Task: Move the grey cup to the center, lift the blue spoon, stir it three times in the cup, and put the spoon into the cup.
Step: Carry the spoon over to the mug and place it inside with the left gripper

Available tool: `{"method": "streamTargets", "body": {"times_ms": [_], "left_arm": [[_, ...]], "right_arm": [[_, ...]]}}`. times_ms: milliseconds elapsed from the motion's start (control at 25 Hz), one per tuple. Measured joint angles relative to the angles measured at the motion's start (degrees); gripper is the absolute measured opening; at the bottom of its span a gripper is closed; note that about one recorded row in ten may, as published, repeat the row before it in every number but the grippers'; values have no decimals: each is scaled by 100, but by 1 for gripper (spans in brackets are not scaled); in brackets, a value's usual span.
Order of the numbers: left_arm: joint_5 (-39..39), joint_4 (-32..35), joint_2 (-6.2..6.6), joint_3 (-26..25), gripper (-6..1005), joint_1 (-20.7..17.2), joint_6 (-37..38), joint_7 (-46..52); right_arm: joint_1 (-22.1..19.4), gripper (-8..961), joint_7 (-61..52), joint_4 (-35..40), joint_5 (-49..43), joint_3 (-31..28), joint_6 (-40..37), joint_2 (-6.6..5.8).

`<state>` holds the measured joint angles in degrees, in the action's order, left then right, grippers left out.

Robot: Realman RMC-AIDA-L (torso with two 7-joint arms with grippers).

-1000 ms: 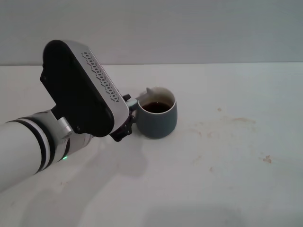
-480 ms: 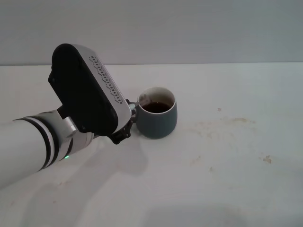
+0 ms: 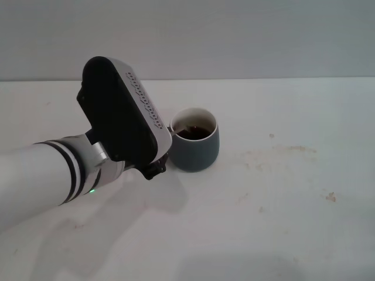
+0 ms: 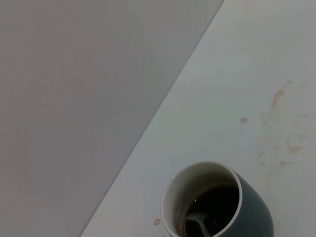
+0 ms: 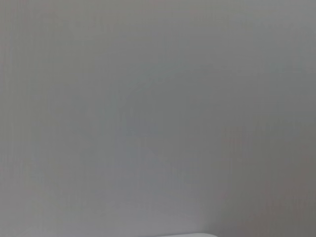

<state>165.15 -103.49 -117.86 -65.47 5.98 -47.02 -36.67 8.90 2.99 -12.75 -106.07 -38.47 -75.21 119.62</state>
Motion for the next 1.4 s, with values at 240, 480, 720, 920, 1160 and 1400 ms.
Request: {"method": "streamTargets", "body": {"times_ms": [240, 480, 720, 920, 1160, 1400], "left_arm": [[-1, 249, 0, 0, 179, 244, -1, 35], [-47, 505, -11, 12, 179, 509, 25, 40], [-318, 693, -17, 72, 179, 708, 145, 6], [-343, 691, -24, 166, 179, 750, 164, 3], [-296, 519, -24, 228, 179, 592, 99, 2], [-142, 430, -12, 126, 179, 458, 19, 2]], "right_arm": [[-26, -1, 2, -2, -1, 1, -3, -3], [-55, -1, 3, -8, -1, 71, -3, 2], [-63, -1, -22, -8, -1, 141, -3, 7], [-64, -1, -31, -21, -1, 158, -3, 7], [-49, -1, -29, -26, 0, 206, 0, -3], [-46, -1, -35, -26, 0, 211, 7, -8]]}}
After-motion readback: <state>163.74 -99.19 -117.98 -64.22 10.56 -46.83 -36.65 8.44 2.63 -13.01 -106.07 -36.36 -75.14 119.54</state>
